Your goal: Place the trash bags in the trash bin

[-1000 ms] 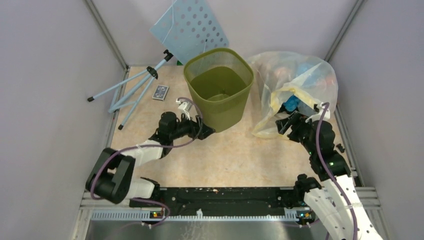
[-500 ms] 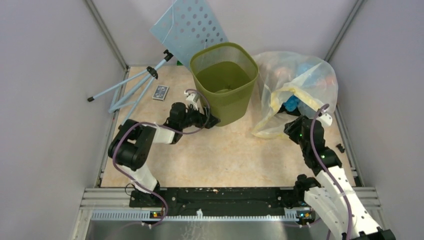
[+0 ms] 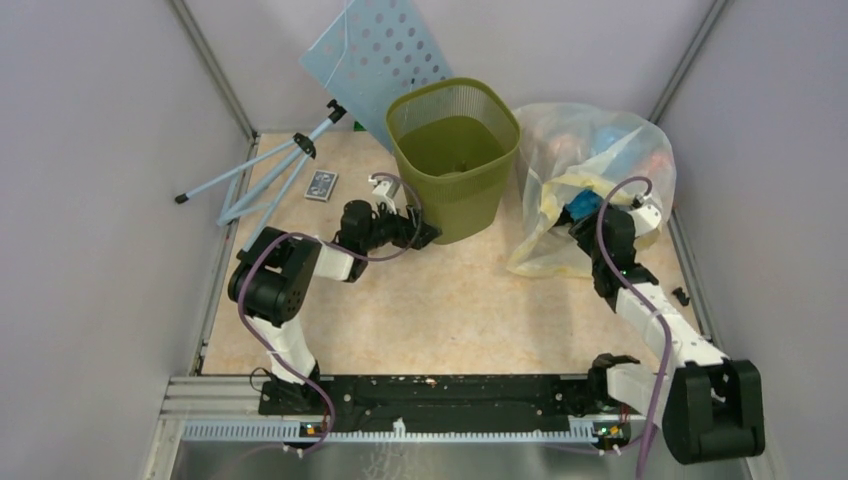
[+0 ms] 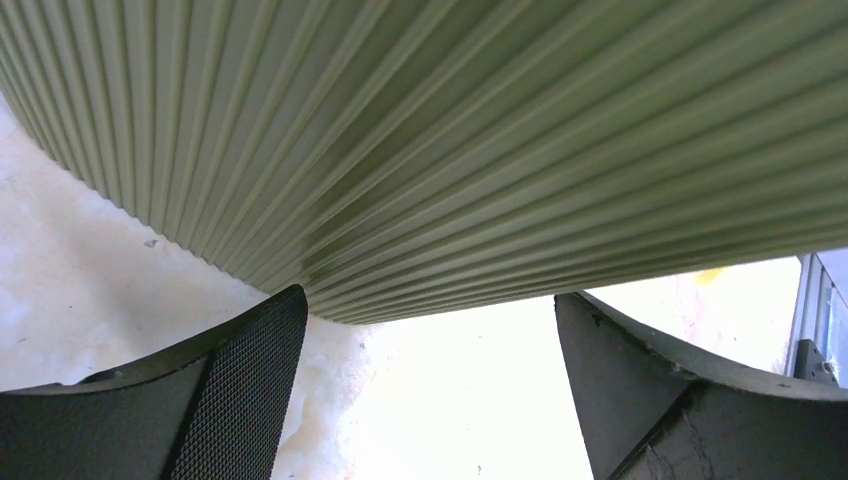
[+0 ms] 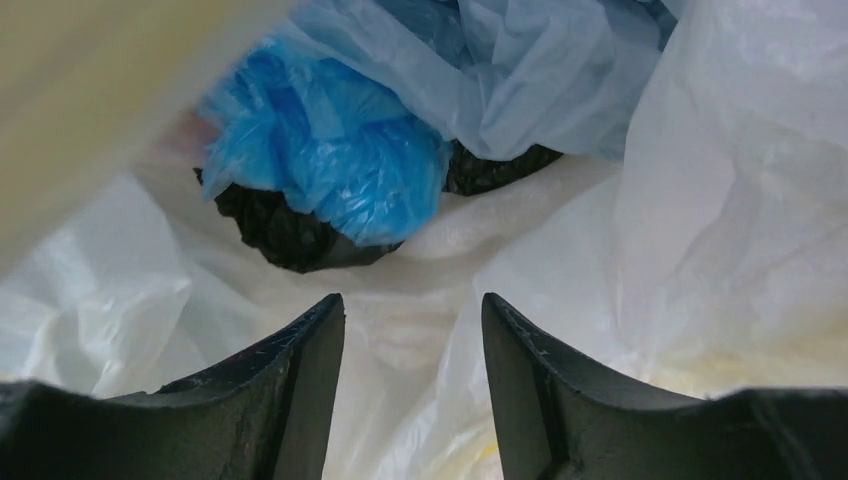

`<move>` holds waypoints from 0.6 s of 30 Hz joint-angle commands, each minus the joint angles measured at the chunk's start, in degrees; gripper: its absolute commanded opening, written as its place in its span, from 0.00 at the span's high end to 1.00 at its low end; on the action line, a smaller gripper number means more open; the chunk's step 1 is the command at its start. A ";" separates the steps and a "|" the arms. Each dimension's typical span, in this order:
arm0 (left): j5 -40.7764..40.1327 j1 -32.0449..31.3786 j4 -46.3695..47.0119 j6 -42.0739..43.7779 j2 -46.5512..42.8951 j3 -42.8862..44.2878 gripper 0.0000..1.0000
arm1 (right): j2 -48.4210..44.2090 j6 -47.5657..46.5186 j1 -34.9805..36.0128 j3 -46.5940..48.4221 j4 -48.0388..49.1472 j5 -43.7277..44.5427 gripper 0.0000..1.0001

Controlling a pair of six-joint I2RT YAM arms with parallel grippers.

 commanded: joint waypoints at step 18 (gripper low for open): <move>3.00 0.30 1.38 4.49 -3.51 -1.89 0.01 | 23.51 -3.37 -2.57 16.07 6.71 -4.50 1.00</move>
